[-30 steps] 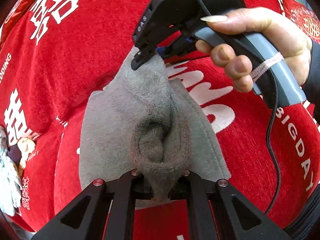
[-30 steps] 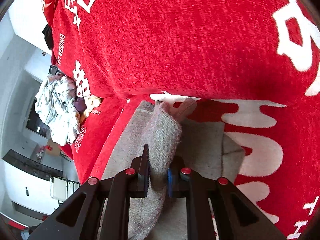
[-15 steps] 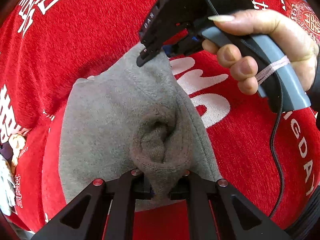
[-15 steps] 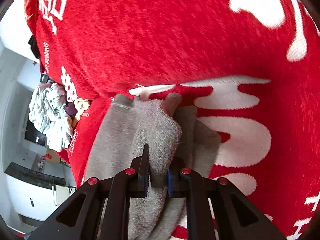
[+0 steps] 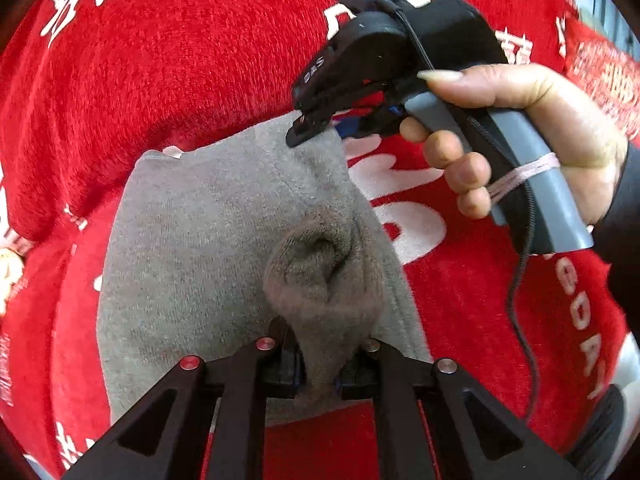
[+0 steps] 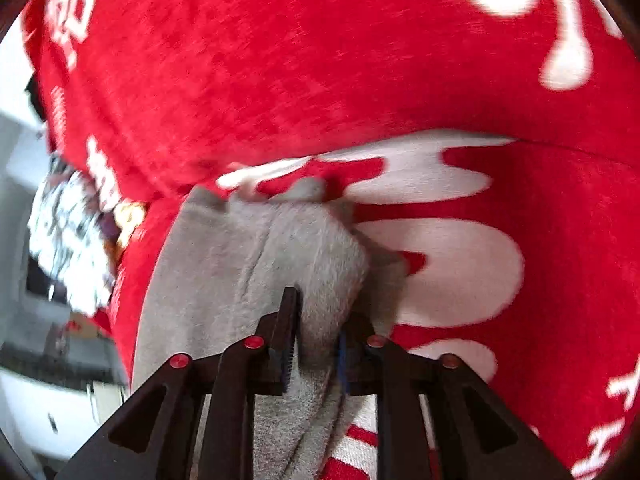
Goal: Fold small clothes
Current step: 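Lower the grey sweater bundle onto the bedspread and open both grippers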
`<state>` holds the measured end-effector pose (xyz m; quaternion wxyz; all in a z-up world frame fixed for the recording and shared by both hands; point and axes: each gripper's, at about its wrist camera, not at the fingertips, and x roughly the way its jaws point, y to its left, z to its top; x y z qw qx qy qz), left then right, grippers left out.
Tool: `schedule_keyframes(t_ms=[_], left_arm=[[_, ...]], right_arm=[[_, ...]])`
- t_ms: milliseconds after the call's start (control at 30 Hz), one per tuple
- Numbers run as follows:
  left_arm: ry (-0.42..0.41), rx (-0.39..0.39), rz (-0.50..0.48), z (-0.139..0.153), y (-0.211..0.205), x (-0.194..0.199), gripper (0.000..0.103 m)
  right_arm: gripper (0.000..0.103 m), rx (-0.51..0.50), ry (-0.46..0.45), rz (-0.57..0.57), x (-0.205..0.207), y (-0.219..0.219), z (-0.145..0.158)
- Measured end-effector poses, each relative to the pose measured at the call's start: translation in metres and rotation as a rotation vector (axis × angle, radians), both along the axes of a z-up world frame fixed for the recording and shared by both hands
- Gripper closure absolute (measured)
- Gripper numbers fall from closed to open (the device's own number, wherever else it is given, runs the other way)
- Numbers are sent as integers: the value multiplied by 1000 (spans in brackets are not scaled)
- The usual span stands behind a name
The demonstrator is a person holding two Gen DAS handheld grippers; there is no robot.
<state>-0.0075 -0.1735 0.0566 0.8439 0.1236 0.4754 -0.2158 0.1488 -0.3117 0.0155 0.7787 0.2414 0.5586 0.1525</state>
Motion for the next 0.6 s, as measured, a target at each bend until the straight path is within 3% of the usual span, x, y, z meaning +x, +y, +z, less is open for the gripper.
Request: schedule_keyframes(t_ms=[33,67,100,133,167,233,367,467,600], left_arm=[[8,-44,-4,4,6,-2,93],[16,-75,-9,8,11,-5,86],[31,-123,-22,12,18,-9,57],[37,-160,-25,14,23,-12,21],[11,-205,2,20,34,-19,11],[-43,-238,25,28,48,-33,8],[-70,-255,-27,39,74,-57,8],[-127,-213,37,44,103,-57,8],[-93,-238,187,39,144,-35,8]], right_arm=[[50,-10,12,-44,-1,-6,2],[44,-9,17,-85,-4,-13,6],[41,4,12,-117,-9,-20,11],[41,13,1,-136,-15,-24,17],[41,17,-14,-140,-22,-26,23],[41,12,-47,-117,-38,-23,38],[41,-5,-135,-32,-77,2,68],[39,-28,-177,42,-107,25,81],[39,-69,-219,99,-150,55,81]])
